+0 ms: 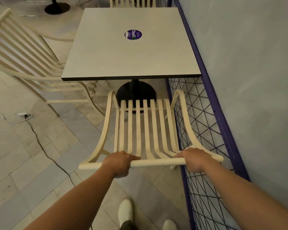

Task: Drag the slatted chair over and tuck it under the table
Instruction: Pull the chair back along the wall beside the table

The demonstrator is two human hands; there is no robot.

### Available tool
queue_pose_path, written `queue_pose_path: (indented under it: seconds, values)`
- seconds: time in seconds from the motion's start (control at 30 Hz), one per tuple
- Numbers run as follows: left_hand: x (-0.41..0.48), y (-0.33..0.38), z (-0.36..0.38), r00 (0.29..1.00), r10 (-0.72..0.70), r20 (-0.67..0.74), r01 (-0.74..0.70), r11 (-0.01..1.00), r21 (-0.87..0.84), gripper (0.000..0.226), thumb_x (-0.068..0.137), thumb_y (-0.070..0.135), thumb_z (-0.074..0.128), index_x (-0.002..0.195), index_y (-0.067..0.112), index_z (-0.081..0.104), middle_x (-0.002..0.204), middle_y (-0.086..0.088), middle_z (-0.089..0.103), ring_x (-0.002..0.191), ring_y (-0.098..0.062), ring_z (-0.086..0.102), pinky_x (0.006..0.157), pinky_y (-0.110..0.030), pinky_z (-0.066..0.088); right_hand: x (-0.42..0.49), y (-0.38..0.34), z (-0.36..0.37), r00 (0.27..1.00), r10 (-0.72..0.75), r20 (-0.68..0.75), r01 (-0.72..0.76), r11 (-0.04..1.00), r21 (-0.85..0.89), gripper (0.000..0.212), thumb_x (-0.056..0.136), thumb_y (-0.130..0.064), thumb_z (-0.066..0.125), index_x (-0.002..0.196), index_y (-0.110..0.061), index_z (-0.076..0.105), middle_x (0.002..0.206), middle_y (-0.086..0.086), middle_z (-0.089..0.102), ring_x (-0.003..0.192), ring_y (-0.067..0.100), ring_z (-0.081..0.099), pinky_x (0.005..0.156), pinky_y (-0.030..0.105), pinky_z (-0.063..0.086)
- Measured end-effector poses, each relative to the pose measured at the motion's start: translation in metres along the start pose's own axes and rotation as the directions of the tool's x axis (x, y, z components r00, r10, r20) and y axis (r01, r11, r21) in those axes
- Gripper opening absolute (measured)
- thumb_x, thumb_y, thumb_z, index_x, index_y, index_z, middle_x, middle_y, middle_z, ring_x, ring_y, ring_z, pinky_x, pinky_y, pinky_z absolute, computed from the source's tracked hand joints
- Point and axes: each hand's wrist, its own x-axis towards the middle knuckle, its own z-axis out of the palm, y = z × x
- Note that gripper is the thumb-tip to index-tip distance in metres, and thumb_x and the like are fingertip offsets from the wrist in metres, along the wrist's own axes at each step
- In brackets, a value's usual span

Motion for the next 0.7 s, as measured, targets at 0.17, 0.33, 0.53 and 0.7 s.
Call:
queue_pose_path:
  seconds: [0.17,0.33,0.53,0.7]
  values:
    - [0.002,0.003,0.0,1.0,0.003,0.012,-0.003,1.0,0.019,0.065,0.094,0.019,0.064,0.145,0.052,0.041,0.118,0.004,0.062,0.103,-0.02,0.062,0.089,-0.038,0.054,-0.001,0.001,-0.002,1.0,0.024,-0.002,-0.024,1.0,0.006,0.062,0.09,-0.016,0.059,0.139,-0.051,0.046,0.12,-0.005,0.059,0.098,0.015,0.056,0.085,0.031,0.047]
    - [0.006,0.0,0.0,1.0,0.004,0.012,-0.004,1.0,0.0,0.063,0.095,0.02,0.063,0.145,0.052,0.041,0.119,0.006,0.062,0.104,-0.019,0.062,0.09,-0.038,0.054,0.001,0.002,-0.006,1.0,0.028,0.003,-0.028,1.0,-0.01,0.061,0.091,-0.013,0.057,0.14,-0.048,0.046,0.119,-0.003,0.06,0.1,0.017,0.057,0.09,0.035,0.049]
    - [0.016,0.002,-0.006,1.0,-0.02,0.022,0.021,0.999,-0.038,0.065,0.093,0.021,0.066,0.144,0.053,0.041,0.121,0.007,0.062,0.105,-0.018,0.062,0.091,-0.039,0.055,0.01,0.012,-0.016,1.0,-0.012,0.012,0.012,1.0,-0.021,0.064,0.09,-0.011,0.058,0.139,-0.05,0.045,0.119,-0.004,0.061,0.099,0.016,0.059,0.087,0.035,0.05]
    - [0.011,-0.006,-0.011,0.997,0.002,0.08,0.008,0.991,-0.132,0.069,0.089,0.021,0.064,0.145,0.054,0.04,0.13,0.01,0.059,0.11,-0.016,0.058,0.097,-0.038,0.051,0.008,0.019,-0.017,0.998,-0.005,0.059,0.001,0.998,0.066,0.076,0.084,-0.012,0.06,0.148,-0.044,0.035,0.13,-0.001,0.057,0.104,0.018,0.058,0.09,0.034,0.051]
